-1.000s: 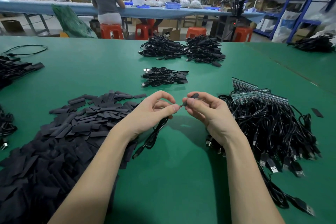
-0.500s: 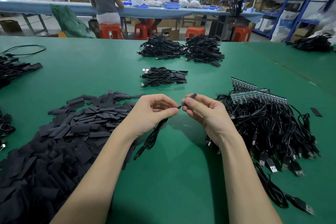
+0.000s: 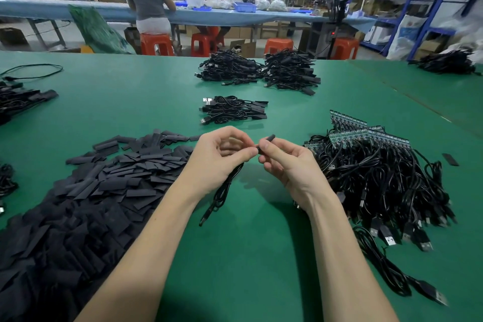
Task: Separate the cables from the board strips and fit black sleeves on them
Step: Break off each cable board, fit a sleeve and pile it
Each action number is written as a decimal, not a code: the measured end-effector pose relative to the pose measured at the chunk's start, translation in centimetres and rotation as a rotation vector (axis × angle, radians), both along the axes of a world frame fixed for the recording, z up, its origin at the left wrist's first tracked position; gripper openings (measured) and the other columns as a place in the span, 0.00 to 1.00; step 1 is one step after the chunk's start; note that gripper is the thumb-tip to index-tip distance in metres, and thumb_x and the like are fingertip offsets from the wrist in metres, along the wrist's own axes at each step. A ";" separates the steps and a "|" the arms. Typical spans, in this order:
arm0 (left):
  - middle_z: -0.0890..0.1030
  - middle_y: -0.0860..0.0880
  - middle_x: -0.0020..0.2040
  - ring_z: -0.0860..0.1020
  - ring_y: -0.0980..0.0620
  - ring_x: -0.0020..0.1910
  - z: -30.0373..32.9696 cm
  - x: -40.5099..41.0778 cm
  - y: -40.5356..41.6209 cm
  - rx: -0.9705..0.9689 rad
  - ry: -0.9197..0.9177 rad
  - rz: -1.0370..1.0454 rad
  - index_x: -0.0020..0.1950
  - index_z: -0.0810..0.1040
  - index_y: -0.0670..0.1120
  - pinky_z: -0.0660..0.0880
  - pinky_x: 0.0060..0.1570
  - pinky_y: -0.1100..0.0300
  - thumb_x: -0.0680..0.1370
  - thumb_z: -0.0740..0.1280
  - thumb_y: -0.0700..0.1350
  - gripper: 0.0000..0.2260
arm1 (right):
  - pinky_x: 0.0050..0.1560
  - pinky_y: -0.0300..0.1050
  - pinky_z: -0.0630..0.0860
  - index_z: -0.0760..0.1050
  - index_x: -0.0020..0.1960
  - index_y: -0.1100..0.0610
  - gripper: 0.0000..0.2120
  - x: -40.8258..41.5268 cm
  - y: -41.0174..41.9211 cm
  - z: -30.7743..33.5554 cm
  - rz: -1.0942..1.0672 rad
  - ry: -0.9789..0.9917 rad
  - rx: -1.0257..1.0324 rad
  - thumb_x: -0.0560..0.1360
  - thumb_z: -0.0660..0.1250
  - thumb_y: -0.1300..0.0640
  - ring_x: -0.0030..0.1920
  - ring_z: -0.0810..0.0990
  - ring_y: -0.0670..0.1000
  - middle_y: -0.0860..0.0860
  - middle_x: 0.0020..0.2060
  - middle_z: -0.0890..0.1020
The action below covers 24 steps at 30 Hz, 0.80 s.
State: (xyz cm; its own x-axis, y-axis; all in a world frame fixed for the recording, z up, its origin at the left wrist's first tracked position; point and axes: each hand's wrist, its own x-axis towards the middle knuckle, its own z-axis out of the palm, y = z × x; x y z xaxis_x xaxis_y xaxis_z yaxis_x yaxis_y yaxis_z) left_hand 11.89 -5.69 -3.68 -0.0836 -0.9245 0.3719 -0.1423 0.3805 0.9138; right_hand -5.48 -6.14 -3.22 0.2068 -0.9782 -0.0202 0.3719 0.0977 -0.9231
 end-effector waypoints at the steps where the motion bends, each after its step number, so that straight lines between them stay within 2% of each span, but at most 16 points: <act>1: 0.85 0.53 0.39 0.82 0.58 0.41 0.0 0.0 -0.1 0.016 0.031 0.005 0.44 0.82 0.49 0.76 0.44 0.68 0.73 0.77 0.40 0.07 | 0.36 0.33 0.79 0.84 0.48 0.59 0.04 0.1 0.0 0.0 -0.013 -0.007 -0.001 0.74 0.74 0.62 0.34 0.82 0.45 0.54 0.40 0.86; 5: 0.85 0.54 0.40 0.83 0.60 0.42 0.0 -0.2 -0.2 0.056 0.038 -0.032 0.45 0.82 0.50 0.75 0.46 0.70 0.74 0.76 0.39 0.07 | 0.38 0.37 0.79 0.79 0.61 0.53 0.15 0.3 -0.1 0.0 -0.101 0.040 -0.107 0.76 0.73 0.62 0.37 0.83 0.48 0.56 0.42 0.87; 10: 0.86 0.54 0.38 0.83 0.59 0.40 -0.4 -0.6 -0.3 0.112 0.116 0.029 0.46 0.82 0.44 0.76 0.44 0.70 0.74 0.76 0.36 0.05 | 0.37 0.38 0.80 0.81 0.59 0.56 0.12 0.8 -0.2 -0.2 -0.164 0.062 -0.161 0.76 0.73 0.63 0.35 0.82 0.48 0.57 0.41 0.87; 13: 0.87 0.51 0.40 0.84 0.57 0.42 -0.5 -1.0 -0.3 0.120 0.156 0.046 0.45 0.83 0.43 0.76 0.45 0.69 0.73 0.76 0.36 0.05 | 0.36 0.38 0.80 0.82 0.61 0.57 0.14 0.9 -0.4 -0.5 -0.174 0.021 -0.142 0.76 0.74 0.63 0.34 0.81 0.47 0.58 0.41 0.87; 19: 0.86 0.53 0.41 0.83 0.58 0.42 -0.4 -1.2 -0.2 0.079 0.130 0.074 0.45 0.83 0.44 0.77 0.46 0.69 0.73 0.77 0.36 0.06 | 0.37 0.38 0.79 0.82 0.61 0.56 0.15 0.8 -0.5 -0.8 -0.185 0.001 -0.125 0.75 0.75 0.62 0.34 0.81 0.47 0.57 0.42 0.87; 21: 0.86 0.54 0.42 0.83 0.59 0.43 -0.2 -1.1 -0.2 0.101 0.054 0.067 0.49 0.82 0.48 0.77 0.47 0.67 0.74 0.77 0.40 0.07 | 0.36 0.37 0.79 0.83 0.59 0.56 0.14 0.9 -0.6 -0.7 -0.212 0.018 -0.138 0.75 0.75 0.63 0.34 0.81 0.47 0.56 0.41 0.87; 24: 0.82 0.55 0.50 0.84 0.59 0.43 -0.1 -0.2 0.0 0.199 -0.250 0.089 0.53 0.78 0.58 0.78 0.47 0.64 0.72 0.78 0.50 0.14 | 0.34 0.38 0.78 0.83 0.58 0.56 0.13 0.9 -0.8 -0.6 -0.332 -0.006 -0.140 0.75 0.75 0.63 0.32 0.80 0.46 0.55 0.38 0.87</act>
